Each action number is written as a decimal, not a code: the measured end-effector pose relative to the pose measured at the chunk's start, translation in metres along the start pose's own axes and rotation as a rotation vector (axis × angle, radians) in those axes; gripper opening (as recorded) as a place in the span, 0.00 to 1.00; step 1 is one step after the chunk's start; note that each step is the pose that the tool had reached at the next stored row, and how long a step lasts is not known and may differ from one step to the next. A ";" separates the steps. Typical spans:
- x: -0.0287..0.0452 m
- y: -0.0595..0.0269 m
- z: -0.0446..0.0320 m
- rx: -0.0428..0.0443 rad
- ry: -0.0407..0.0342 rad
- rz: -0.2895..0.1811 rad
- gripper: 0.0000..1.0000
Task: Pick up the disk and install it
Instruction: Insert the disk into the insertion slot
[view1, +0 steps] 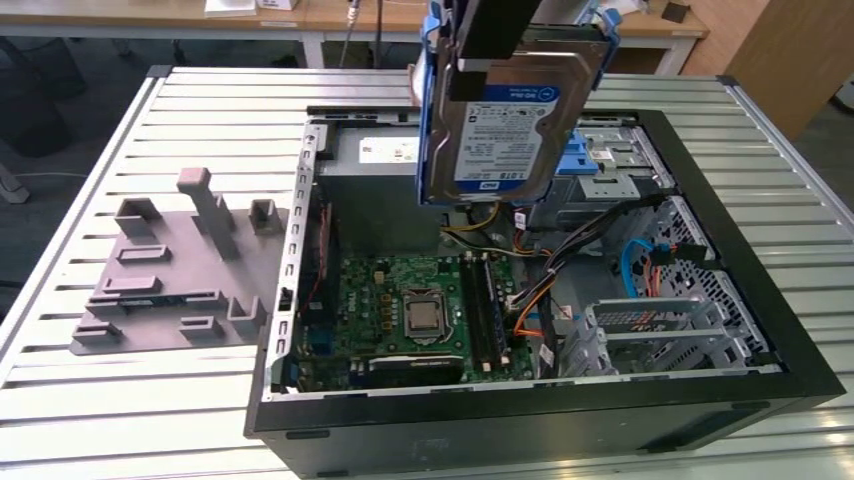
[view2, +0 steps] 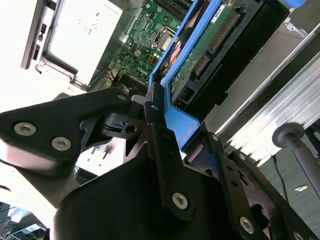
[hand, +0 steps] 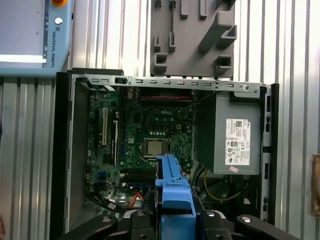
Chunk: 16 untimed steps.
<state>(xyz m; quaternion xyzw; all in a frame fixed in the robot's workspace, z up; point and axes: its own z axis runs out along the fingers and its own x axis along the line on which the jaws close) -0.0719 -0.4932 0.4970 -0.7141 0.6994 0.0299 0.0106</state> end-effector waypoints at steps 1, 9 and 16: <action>0.0010 -0.0004 0.0000 0.0000 -0.0001 0.000 0.37; 0.0148 -0.0032 -0.0003 0.0000 -0.0001 0.000 0.37; 0.0295 -0.0055 -0.0006 0.0001 -0.0001 0.000 0.37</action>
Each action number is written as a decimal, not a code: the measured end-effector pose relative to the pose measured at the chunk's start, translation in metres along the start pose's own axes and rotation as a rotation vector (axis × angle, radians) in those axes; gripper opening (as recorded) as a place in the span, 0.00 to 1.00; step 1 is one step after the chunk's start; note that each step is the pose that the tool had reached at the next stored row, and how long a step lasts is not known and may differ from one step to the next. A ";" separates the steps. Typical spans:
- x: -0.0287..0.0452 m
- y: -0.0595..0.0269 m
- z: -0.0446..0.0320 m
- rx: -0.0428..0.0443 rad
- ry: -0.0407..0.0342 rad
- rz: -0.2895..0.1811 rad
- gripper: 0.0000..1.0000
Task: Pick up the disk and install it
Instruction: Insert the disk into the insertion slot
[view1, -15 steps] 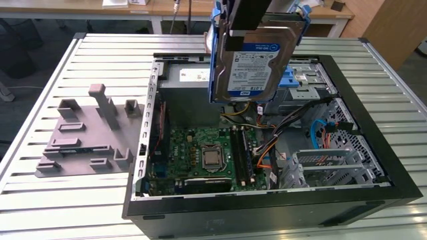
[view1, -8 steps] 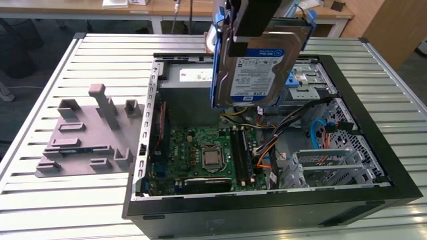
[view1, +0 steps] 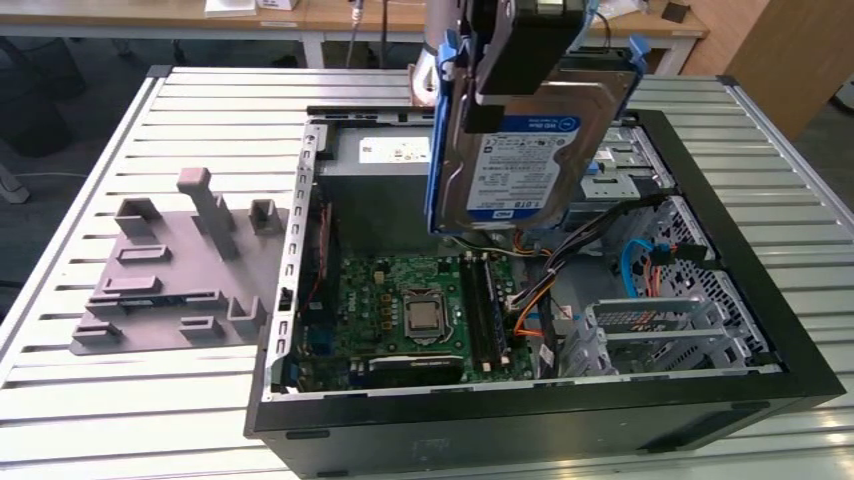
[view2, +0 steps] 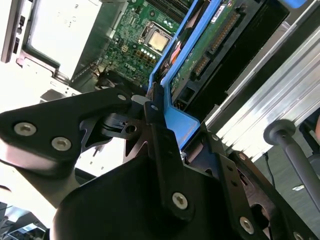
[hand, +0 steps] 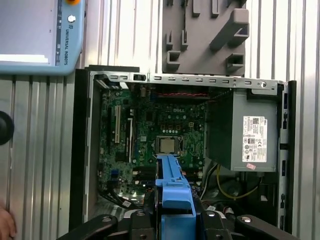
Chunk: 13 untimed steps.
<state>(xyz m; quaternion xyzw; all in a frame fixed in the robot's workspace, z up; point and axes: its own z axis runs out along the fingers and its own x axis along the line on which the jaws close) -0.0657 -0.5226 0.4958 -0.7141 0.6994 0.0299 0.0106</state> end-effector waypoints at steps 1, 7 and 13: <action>0.0012 -0.0007 0.0000 0.0000 -0.0001 0.000 0.37; 0.0038 -0.0068 0.0006 0.0000 0.0002 0.000 0.37; 0.0053 -0.0108 0.0009 0.0000 0.0009 0.000 0.37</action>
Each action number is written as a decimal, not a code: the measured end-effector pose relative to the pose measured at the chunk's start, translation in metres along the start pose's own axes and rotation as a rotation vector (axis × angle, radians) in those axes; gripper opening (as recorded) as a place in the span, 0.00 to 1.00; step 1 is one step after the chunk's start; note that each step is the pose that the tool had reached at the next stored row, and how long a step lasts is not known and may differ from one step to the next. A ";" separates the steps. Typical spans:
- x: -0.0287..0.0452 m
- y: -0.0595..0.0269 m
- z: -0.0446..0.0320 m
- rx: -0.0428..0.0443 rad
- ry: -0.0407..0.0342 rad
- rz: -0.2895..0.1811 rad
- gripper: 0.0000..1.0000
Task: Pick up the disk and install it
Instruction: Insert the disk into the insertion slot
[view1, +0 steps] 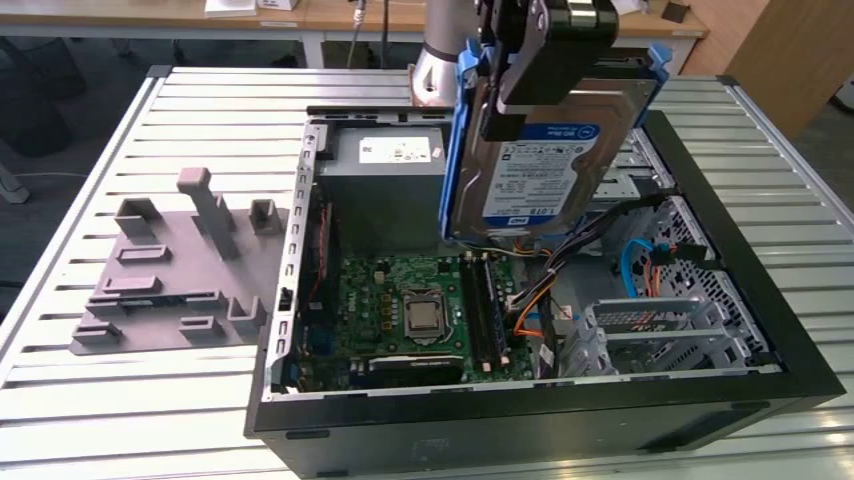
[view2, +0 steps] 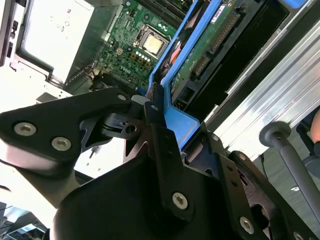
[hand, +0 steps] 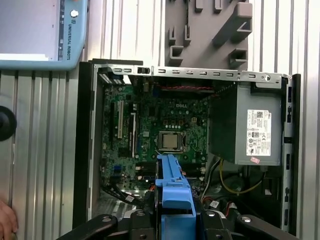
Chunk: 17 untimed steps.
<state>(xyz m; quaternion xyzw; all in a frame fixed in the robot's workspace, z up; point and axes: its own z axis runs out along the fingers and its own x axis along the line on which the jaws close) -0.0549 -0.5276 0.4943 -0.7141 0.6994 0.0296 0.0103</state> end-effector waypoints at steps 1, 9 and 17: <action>0.0004 -0.0005 0.0000 0.0000 0.0003 0.000 0.37; 0.0031 -0.0043 0.0000 -0.0001 0.0024 0.000 0.37; 0.0148 -0.0071 0.0004 0.0000 0.0035 0.000 0.37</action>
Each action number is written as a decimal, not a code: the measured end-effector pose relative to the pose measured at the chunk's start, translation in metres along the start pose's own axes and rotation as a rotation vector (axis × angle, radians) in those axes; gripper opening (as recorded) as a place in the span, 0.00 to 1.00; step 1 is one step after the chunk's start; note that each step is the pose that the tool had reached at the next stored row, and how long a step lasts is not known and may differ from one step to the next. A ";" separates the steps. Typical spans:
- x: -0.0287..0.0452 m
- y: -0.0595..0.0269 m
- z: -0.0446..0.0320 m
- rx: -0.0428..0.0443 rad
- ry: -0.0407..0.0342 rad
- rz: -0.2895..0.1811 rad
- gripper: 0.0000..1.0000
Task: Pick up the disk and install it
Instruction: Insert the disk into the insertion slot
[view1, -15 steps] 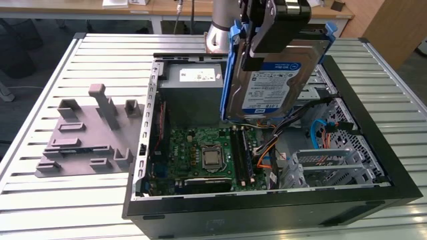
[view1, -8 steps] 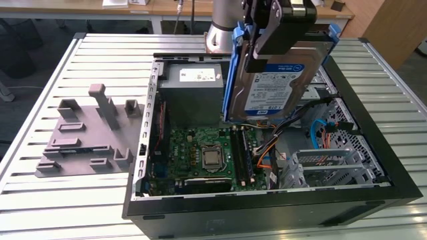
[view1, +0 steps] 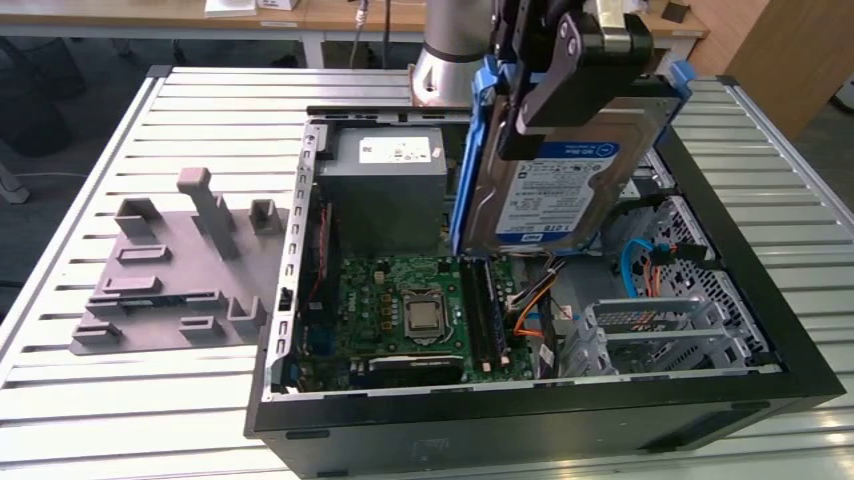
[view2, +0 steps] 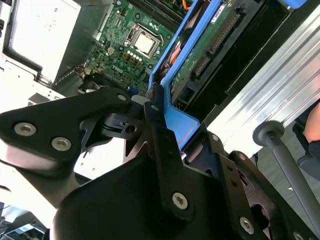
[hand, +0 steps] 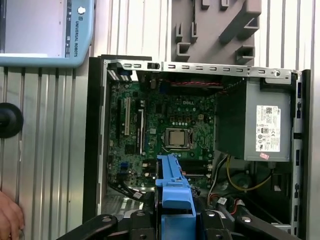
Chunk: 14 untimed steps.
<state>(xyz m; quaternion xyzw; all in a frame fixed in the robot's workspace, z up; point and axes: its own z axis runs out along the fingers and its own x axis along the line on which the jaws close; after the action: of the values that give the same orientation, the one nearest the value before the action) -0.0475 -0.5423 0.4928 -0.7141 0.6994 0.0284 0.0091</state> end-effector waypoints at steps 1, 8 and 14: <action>0.0012 -0.0003 0.0001 0.0000 0.0003 0.000 0.37; 0.0032 -0.0060 0.0008 -0.0001 0.0045 0.000 0.37; 0.0049 -0.0109 0.0021 -0.0003 0.0079 0.000 0.37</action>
<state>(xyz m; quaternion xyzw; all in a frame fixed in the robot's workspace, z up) -0.0365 -0.5468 0.4902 -0.7141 0.6995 0.0257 0.0062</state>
